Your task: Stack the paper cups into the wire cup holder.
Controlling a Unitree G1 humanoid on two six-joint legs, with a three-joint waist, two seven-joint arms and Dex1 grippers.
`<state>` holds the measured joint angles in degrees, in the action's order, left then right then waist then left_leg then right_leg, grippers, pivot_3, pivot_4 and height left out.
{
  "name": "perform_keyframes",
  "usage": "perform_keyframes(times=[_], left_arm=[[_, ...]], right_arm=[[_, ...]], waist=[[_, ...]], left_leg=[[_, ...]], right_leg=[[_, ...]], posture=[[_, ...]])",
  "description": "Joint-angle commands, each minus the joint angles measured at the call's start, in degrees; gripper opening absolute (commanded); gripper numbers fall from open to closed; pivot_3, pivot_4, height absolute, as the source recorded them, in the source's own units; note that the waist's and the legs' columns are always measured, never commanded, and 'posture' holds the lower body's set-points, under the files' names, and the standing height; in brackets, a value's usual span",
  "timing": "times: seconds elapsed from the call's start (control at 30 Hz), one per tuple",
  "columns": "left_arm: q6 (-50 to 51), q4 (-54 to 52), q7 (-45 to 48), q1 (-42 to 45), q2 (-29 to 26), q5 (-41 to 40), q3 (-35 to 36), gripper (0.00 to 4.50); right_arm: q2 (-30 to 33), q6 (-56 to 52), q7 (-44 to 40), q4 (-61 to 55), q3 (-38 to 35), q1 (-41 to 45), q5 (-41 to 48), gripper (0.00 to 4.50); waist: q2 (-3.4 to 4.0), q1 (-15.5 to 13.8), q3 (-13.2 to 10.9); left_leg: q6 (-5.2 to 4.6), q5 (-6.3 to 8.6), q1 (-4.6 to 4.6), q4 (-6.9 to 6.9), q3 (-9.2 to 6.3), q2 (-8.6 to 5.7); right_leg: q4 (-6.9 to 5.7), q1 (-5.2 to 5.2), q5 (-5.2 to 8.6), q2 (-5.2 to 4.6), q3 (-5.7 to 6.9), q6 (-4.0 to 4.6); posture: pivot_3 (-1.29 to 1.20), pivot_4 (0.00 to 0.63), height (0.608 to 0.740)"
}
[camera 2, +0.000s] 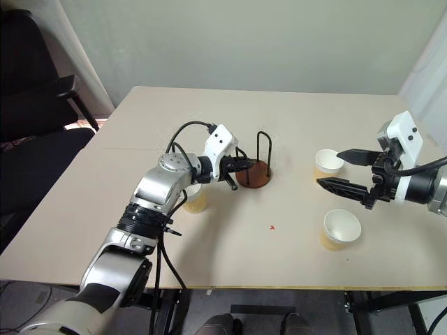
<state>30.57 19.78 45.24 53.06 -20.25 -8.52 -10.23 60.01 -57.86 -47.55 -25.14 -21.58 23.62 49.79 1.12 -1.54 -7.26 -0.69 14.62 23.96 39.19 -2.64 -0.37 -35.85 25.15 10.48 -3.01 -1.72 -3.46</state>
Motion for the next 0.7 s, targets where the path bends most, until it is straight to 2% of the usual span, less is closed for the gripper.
perform_keyframes(times=[0.03, 0.27, 0.43, 0.57, 0.7], left_arm=[[-0.01, -4.7, 3.86, 0.93, -1.09, -1.77, 0.49, 0.02], [2.03, -13.56, 16.11, -2.14, -2.69, -6.84, -3.05, 0.02], [2.38, -16.49, 22.7, -3.81, -4.03, -8.52, -6.19, 0.02], [0.43, -16.05, 25.84, -4.4, -4.33, -7.99, -8.35, 0.02], [-0.74, -16.24, 26.42, -4.85, -3.34, -7.07, -10.42, 0.02]], right_arm=[[1.08, 1.03, 0.12, -1.36, -1.44, 0.09, 0.22, 4.5], [3.31, -1.57, -0.07, -3.03, -5.32, -0.8, 2.83, 4.5], [6.33, -6.81, -0.61, -6.67, -12.29, -4.25, 8.59, 4.5], [8.28, -9.8, -0.47, -8.66, -17.46, -7.38, 11.42, 4.5], [8.61, -10.4, 0.84, -9.47, -19.11, -8.68, 12.75, 4.5]], waist=[[0.0, 0.0, 0.0], [0.0, -0.22, 0.0], [0.0, -0.2, 0.0], [0.0, -0.19, 0.0], [0.0, -0.19, 0.0]], left_leg=[[0.0, 0.0, 0.0, 0.0, 0.0, 0.0], [-0.02, 0.01, 0.02, -0.01, -0.01, -0.03], [-0.02, 0.01, 0.02, -0.02, -0.02, -0.03], [-0.02, 0.01, 0.0, 0.0, -0.01, -0.02], [-0.06, 0.01, -0.01, 0.07, -0.02, -0.03]], right_leg=[[0.0, 0.0, 0.0, 0.0, 0.0, 0.0], [0.02, -0.01, 0.03, -0.01, -0.03, -0.05], [-0.01, -0.01, 0.05, -0.02, -0.04, -0.07], [-0.01, -0.05, 0.06, -0.02, -0.04, -0.08], [-0.01, -0.1, 0.06, -0.05, -0.05, -0.09]], posture=[[0.0, 0.15, 0.74], [0.0, 0.15, 0.74], [0.0, 0.15, 0.74], [0.0, 0.15, 0.74], [0.0, 0.15, 0.74]])
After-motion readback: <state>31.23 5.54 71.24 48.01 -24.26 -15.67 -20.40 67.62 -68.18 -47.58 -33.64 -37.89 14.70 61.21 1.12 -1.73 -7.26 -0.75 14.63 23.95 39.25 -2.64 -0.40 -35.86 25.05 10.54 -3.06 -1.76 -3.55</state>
